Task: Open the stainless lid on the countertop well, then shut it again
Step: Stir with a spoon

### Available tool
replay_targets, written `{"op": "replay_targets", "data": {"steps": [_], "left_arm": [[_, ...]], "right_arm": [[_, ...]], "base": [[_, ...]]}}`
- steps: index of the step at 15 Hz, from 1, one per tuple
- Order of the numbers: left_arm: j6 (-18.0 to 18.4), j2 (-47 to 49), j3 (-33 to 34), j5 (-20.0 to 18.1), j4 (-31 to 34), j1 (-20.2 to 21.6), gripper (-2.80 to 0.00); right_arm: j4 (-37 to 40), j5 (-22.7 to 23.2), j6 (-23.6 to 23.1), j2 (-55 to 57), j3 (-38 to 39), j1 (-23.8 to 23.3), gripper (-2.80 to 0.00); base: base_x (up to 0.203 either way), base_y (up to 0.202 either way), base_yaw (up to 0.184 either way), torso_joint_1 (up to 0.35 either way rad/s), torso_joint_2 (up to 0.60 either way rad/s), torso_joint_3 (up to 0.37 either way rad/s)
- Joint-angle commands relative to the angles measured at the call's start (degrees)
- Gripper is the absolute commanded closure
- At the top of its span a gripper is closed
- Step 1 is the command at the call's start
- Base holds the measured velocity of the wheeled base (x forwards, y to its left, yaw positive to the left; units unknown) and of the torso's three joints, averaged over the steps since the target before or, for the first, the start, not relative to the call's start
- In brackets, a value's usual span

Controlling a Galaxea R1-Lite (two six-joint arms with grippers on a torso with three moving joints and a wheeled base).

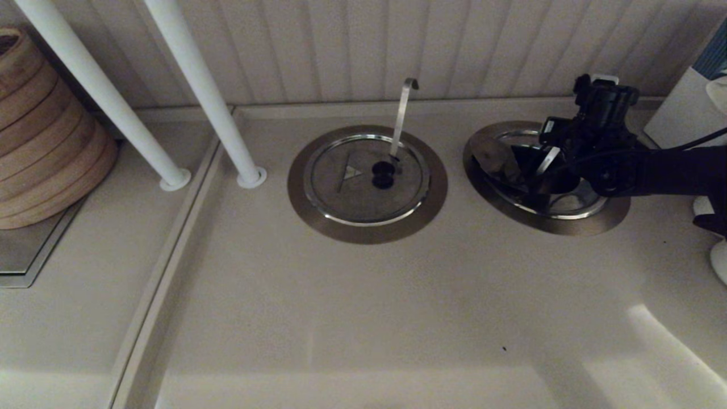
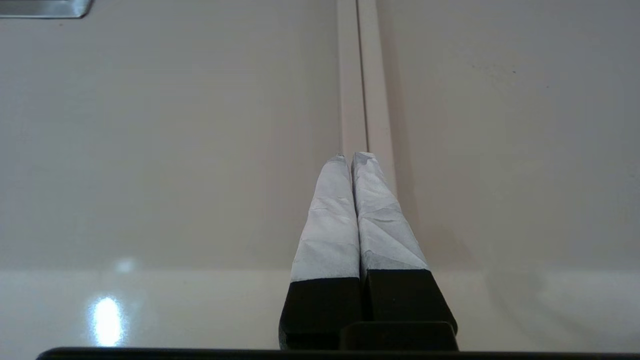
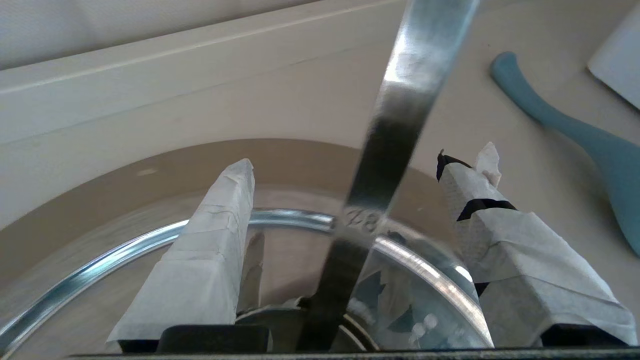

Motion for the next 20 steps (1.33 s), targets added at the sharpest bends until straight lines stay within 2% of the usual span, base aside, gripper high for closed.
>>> {"op": "replay_targets", "data": {"steps": [1,8,9,10,20], "left_arm": [[0.0,0.1,0.0,0.0,0.0,0.0,0.0],[0.0,0.1,0.0,0.0,0.0,0.0,0.0],[0.0,0.1,0.0,0.0,0.0,0.0,0.0],[0.0,0.1,0.0,0.1,0.0,0.0,0.0],[0.0,0.1,0.0,0.0,0.0,0.1,0.0]], "right_arm": [[-0.2,-0.2,0.1,1.0,-0.9,-0.2,-2.8],[-0.4,-0.1,0.3,3.0,-2.9,-1.4,-2.8],[-0.4,-0.1,0.3,2.9,-2.9,-1.5,-1.01],[-0.4,-0.1,0.4,2.8,-2.9,-1.5,0.0],[-0.6,0.0,0.5,0.5,-2.2,-1.2,0.0]], "base": [[0.0,0.0,0.0,0.0,0.0,0.0],[0.0,0.0,0.0,0.0,0.0,0.0],[0.0,0.0,0.0,0.0,0.0,0.0],[0.0,0.0,0.0,0.0,0.0,0.0],[0.0,0.0,0.0,0.0,0.0,0.0]]}}
